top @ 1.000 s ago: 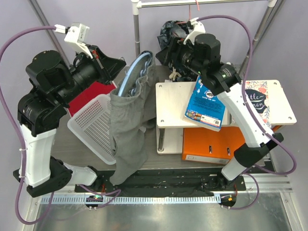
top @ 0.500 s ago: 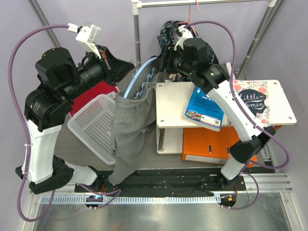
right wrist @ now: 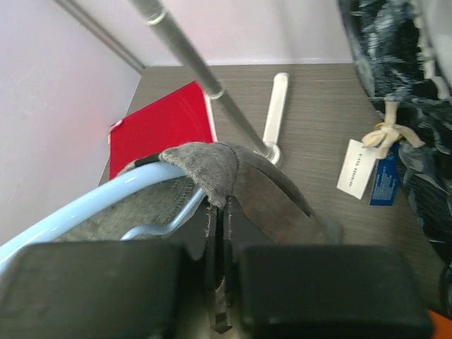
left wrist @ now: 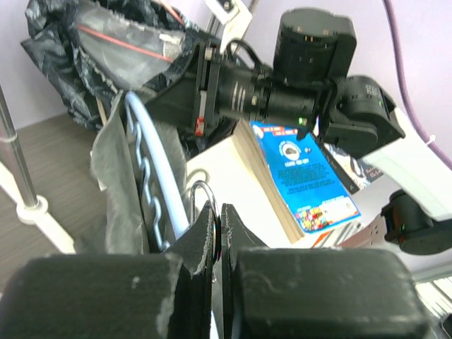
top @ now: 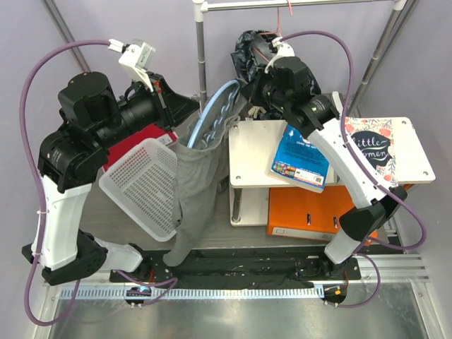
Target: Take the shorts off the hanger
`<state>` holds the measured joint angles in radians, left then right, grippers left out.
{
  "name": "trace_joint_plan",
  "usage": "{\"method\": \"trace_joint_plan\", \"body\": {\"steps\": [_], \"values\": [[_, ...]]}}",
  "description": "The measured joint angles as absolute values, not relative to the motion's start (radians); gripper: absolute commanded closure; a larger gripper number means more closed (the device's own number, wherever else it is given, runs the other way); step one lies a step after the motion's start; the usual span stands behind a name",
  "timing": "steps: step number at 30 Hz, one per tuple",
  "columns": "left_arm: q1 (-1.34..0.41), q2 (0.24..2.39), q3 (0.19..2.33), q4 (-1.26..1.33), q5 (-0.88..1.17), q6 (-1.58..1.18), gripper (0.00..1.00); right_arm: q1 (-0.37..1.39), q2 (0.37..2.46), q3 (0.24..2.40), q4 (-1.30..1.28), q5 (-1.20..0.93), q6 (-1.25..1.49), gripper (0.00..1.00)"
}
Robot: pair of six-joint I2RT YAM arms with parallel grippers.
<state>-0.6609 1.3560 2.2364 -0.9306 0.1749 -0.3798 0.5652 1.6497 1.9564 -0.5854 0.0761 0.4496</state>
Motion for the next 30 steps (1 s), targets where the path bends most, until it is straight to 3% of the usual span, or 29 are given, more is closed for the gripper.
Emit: {"method": "trace_joint_plan", "body": {"steps": [17,30], "values": [[-0.661,1.287,2.225,-0.98,0.124,-0.373,1.0,0.469,1.67,1.983,-0.683,0.131,0.558,0.99],[-0.661,1.275,2.109,-0.767,0.05,-0.422,1.0,0.462,1.67,1.919,-0.601,-0.159,0.572,0.99]]}}
